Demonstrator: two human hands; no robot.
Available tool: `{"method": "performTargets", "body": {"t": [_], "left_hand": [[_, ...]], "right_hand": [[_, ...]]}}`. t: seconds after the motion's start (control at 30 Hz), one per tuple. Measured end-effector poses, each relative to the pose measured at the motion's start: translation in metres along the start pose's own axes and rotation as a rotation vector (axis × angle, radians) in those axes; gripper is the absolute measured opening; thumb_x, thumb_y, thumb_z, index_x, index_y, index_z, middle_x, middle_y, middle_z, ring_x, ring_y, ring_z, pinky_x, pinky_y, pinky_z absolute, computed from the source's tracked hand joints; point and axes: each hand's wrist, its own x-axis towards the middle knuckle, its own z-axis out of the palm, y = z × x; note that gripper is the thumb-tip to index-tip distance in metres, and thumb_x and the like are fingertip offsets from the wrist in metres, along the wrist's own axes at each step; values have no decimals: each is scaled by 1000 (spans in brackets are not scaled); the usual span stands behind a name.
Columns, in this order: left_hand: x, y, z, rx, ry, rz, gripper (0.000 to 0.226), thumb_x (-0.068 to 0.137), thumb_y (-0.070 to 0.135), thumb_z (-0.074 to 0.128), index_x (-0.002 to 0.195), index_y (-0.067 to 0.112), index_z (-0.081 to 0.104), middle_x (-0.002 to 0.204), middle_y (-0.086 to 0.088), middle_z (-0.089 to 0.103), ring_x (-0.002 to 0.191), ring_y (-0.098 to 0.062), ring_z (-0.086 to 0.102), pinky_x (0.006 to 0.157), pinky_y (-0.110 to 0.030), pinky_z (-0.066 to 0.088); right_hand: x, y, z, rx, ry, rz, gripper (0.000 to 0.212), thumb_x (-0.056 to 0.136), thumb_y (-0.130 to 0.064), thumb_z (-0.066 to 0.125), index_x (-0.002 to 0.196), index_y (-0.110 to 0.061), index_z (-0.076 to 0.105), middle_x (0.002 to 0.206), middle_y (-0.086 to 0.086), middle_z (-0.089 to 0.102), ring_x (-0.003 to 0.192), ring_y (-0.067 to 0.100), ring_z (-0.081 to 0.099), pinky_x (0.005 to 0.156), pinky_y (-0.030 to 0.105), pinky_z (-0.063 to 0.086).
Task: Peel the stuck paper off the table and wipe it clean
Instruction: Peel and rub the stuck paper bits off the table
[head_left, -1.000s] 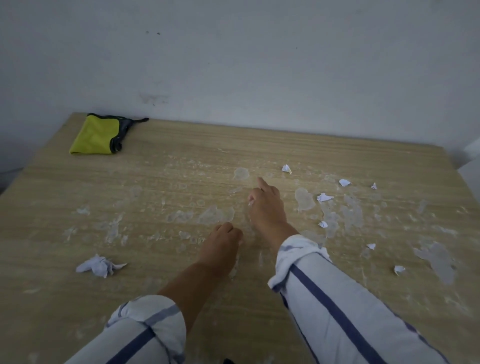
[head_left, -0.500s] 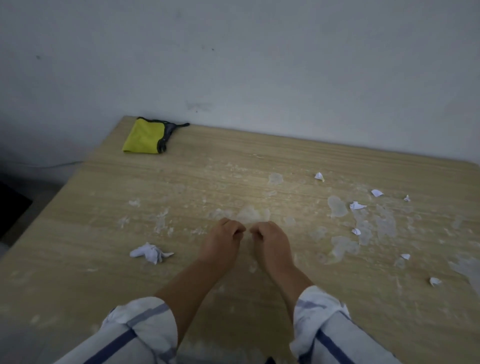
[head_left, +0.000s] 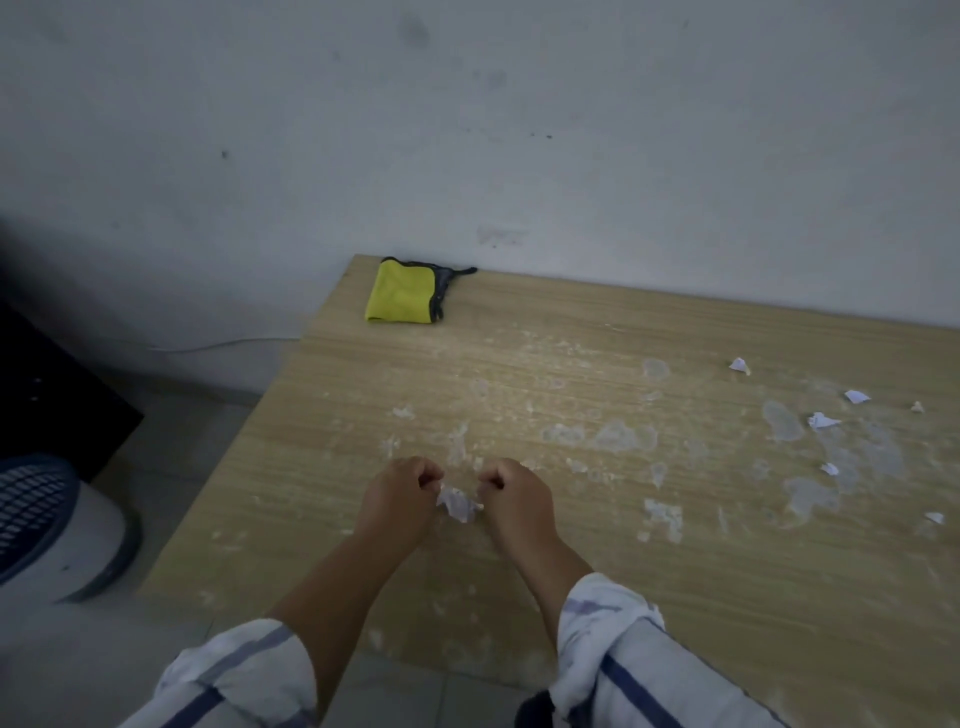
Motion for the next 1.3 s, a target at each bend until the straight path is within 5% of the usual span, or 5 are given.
{"method": "performTargets", "body": {"t": [0.47, 0.87, 1.1, 1.2, 1.3], "left_hand": [[-4, -21, 9, 4, -170, 79, 16, 86, 12, 51, 88, 15, 67, 94, -9, 64, 79, -21, 59, 65, -25, 39], [-31, -9, 13, 289, 42, 324, 43, 90, 29, 47, 132, 21, 46, 135, 0, 43, 122, -22, 39, 102, -34, 30], [-54, 20, 61, 419, -176, 622, 49, 85, 23, 38, 130, 13, 53, 138, -13, 51, 133, -27, 30, 105, -42, 31], [-63, 40, 88, 466, -334, 623, 53, 99, 29, 25, 149, 16, 13, 158, -5, 1, 145, -24, -6, 115, -36, -7], [-65, 60, 111, 498, -318, 596, 57, 100, 38, 21, 150, 17, 3, 158, -2, -8, 145, -20, -13, 114, -35, -13]], "right_hand": [[-17, 15, 38, -364, -135, -141, 52, 84, -41, 36, 120, -12, 60, 118, 9, 61, 108, 31, 53, 93, 30, 37], [-31, 24, 19, -490, 1, -176, 46, 92, -31, 45, 136, -20, 40, 144, 0, 39, 130, 22, 34, 104, 39, 26], [-52, 64, -27, -555, 71, 25, 61, 89, -46, 13, 143, -20, 28, 154, 3, 22, 142, 21, 15, 113, 39, 14], [-56, 90, -49, -598, 123, 89, 65, 90, -49, 7, 144, -19, 25, 156, 4, 18, 144, 22, 10, 114, 41, 12], [-57, 113, -70, -638, 132, 140, 81, 79, -55, -6, 147, -18, 19, 158, 3, 12, 146, 22, 4, 114, 43, 11]]}}
